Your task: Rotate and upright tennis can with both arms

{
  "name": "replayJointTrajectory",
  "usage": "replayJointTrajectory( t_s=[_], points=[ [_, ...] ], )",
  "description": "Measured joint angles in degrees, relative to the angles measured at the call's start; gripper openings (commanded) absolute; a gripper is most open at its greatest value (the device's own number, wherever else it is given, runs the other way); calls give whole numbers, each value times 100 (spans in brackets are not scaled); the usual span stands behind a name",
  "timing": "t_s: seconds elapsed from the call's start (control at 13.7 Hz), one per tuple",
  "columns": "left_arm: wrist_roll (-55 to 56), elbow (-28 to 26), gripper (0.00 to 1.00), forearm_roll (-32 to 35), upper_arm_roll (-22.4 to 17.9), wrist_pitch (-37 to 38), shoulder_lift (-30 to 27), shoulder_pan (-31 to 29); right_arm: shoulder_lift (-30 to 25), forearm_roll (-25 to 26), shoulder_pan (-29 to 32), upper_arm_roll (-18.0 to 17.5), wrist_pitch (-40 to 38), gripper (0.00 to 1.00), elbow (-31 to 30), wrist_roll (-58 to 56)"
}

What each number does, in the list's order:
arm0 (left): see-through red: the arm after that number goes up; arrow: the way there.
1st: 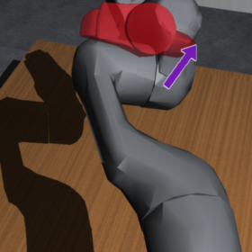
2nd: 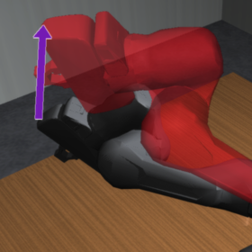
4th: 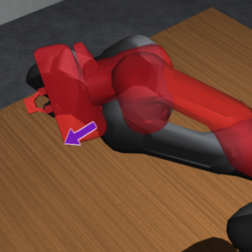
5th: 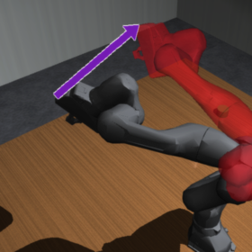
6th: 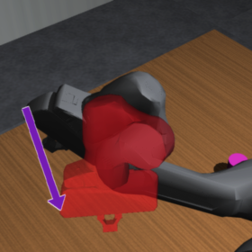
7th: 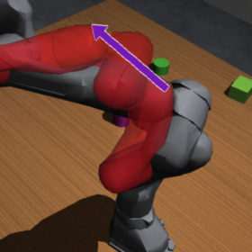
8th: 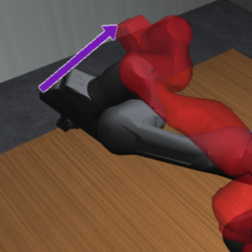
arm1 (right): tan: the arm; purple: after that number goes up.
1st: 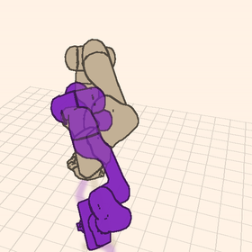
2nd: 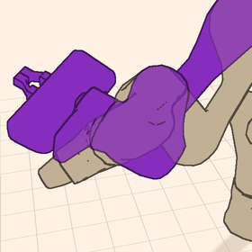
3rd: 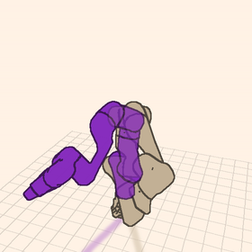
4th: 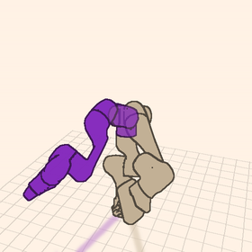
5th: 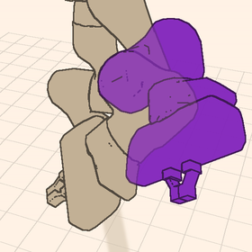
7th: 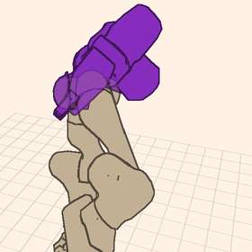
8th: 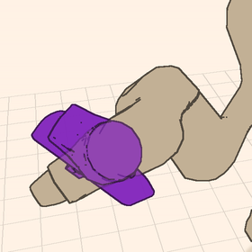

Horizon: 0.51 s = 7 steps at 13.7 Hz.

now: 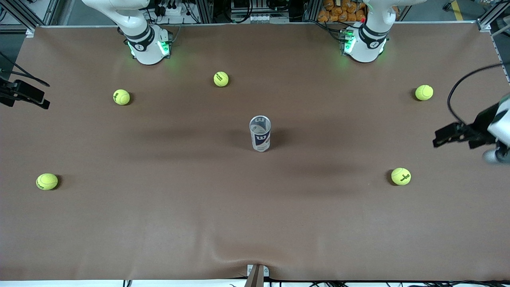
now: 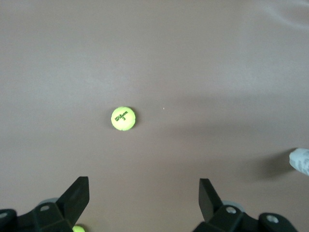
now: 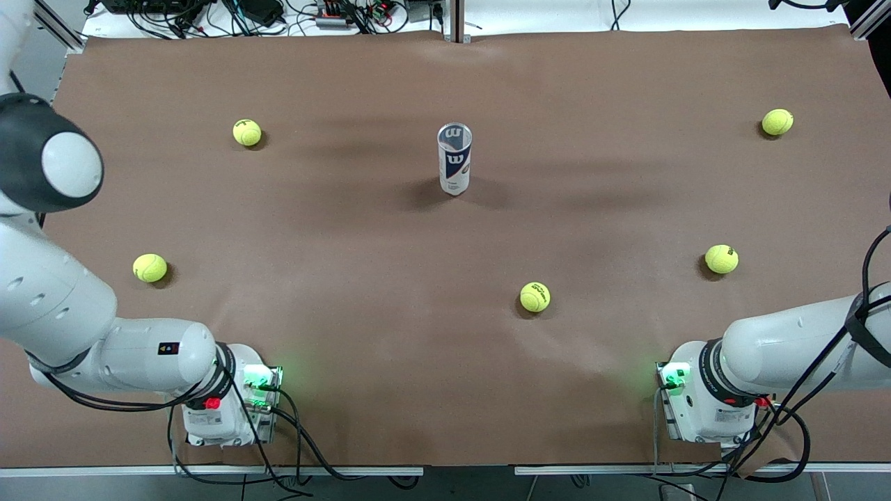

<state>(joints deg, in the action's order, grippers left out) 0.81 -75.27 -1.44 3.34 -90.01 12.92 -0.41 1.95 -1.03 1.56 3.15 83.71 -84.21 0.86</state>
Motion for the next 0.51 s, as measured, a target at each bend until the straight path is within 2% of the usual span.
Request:
replayJointTrajectory(
  t_s=[0.37,0.51],
  points=[
    [25,-905,100,0,10,93,-1222,156,0,0,1,4,9,100,-2,0],
    [2,-1165,100,1,-101,95,-1532,203,-1,0,0,3,10,100,-2,0]
  ],
)
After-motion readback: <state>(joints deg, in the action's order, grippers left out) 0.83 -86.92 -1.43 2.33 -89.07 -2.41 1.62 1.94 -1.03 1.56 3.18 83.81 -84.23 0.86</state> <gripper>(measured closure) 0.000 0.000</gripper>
